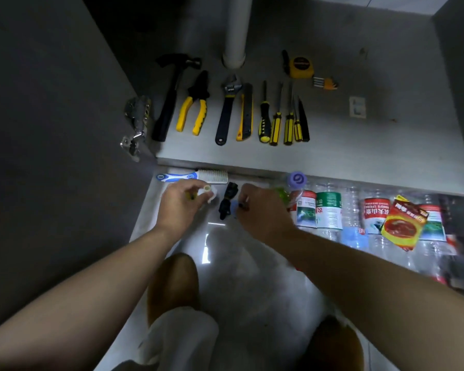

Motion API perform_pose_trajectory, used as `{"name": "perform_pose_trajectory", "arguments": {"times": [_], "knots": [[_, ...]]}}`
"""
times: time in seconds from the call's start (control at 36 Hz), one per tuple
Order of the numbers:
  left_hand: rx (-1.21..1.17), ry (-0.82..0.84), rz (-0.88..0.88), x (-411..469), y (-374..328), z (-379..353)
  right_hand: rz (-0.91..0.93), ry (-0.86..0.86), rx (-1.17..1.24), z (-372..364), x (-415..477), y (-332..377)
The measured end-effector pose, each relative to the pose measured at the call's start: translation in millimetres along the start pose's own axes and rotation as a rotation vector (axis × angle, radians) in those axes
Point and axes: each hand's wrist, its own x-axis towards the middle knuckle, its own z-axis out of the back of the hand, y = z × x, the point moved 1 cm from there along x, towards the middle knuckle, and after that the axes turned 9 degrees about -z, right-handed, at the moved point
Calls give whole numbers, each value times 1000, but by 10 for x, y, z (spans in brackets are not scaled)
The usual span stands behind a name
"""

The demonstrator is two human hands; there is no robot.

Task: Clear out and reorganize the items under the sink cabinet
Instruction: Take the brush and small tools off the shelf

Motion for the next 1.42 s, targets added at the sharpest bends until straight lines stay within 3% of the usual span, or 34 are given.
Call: {"name": "perform_pose_trajectory", "arguments": {"times": [0.11,0.42,0.89,1.06,1.17,1.22,1.33,1.42], "knots": [[273,135,-116,-7,36,-48,-132,-6,26,-291,-50,-254],[742,175,-199,94,33,-141,-236,-129,92,-437,86,-345],[793,205,-200,130,69,-178,-275,-121,148,-521,212,-219],[680,177,-254,37,1,-188,-121,-11,107,-368,81,-279],[521,165,-419,21,-197,-182,5,393,-135,-108,5,-319],[447,164,-488,55,-357,-183,-38,590,-289,59,-62,-391],[345,172,-557,247,-756,-185,-249,770,-341,506,-104,-692],[348,211,-605,452,-1062,-190,-333,727,-297,889,-10,-902]]}}
